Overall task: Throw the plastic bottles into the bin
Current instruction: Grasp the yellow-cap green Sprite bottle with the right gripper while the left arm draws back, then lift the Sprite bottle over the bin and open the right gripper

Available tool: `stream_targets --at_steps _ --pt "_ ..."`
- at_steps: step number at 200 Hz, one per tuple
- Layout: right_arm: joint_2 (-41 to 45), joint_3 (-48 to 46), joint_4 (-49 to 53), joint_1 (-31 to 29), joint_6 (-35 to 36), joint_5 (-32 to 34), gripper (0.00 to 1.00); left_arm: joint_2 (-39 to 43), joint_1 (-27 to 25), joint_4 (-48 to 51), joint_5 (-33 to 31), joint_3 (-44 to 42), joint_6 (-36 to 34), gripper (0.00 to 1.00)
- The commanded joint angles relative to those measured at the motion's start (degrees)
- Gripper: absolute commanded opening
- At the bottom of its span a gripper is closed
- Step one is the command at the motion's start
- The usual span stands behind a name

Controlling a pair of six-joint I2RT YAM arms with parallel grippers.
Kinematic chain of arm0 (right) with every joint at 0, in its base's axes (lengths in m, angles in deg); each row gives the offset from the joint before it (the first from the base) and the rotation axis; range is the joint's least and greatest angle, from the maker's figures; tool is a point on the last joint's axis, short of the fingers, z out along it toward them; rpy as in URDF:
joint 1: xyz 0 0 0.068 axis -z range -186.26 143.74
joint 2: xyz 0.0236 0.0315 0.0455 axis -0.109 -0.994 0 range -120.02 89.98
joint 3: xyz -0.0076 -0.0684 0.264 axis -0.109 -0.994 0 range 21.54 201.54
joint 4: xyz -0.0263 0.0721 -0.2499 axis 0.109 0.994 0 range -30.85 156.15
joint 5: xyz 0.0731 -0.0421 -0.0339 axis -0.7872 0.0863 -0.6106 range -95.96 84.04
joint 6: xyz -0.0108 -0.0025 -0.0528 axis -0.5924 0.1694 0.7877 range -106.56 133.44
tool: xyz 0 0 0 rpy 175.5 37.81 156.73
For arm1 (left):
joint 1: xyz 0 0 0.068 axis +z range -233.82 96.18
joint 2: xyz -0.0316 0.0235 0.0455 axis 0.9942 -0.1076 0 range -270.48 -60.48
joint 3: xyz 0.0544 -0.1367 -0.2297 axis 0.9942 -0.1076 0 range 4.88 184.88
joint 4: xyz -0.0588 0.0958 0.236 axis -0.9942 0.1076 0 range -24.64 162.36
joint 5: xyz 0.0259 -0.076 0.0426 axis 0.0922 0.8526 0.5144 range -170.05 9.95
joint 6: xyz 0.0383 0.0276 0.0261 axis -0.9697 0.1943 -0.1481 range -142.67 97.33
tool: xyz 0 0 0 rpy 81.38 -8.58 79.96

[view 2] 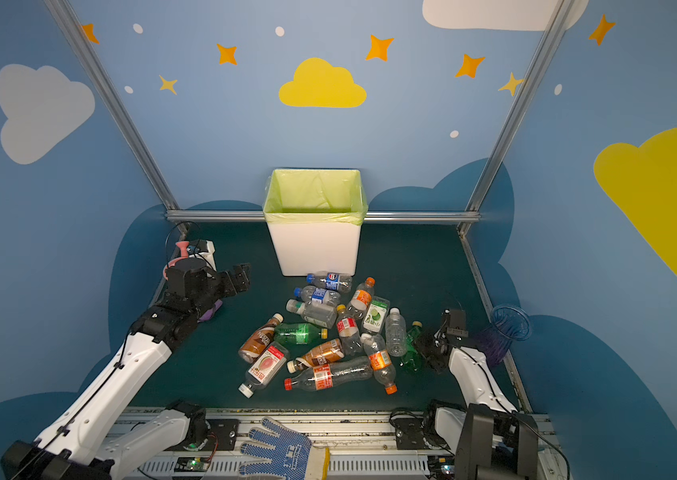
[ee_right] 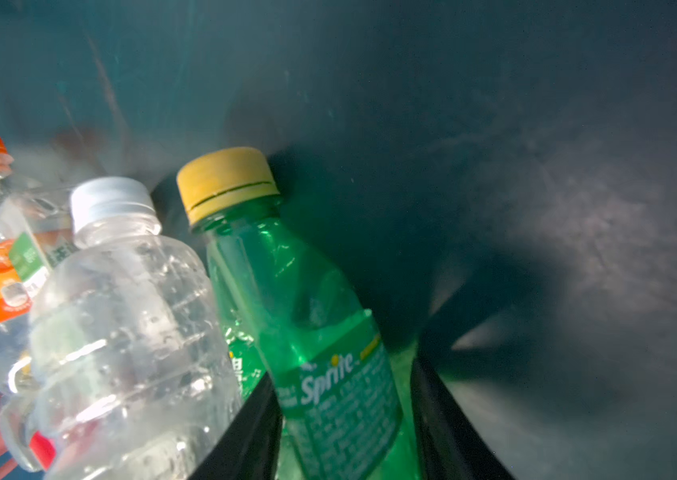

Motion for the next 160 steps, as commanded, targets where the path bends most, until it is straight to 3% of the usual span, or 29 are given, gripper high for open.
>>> stream_targets --at_steps 1,39,103,135,160 --pt "-2.6 3.9 -2.2 0.4 0.7 0.6 0.45 0.8 0.4 0.6 0.3 -0.7 0.5 1.00" --pt "-6.8 11.2 -1.0 0.7 4.3 -0.6 0.36 1.3 0.9 0.7 -0.2 -1.6 1.0 1.00" --pt "-5.5 27.0 5.3 0.4 10.1 2.0 0.29 0.2 2.7 1.8 -2.0 -4.4 3.2 1.00" --pt "-4.3 41.1 6.4 -0.9 10.4 0.3 0.27 -1.3 3.0 1.3 -1.9 -6.1 4.4 1.00" --pt "-6.1 57.7 7.5 -2.5 10.2 -0.6 0.28 -3.1 3.1 1.3 -1.5 -6.9 4.8 1.00"
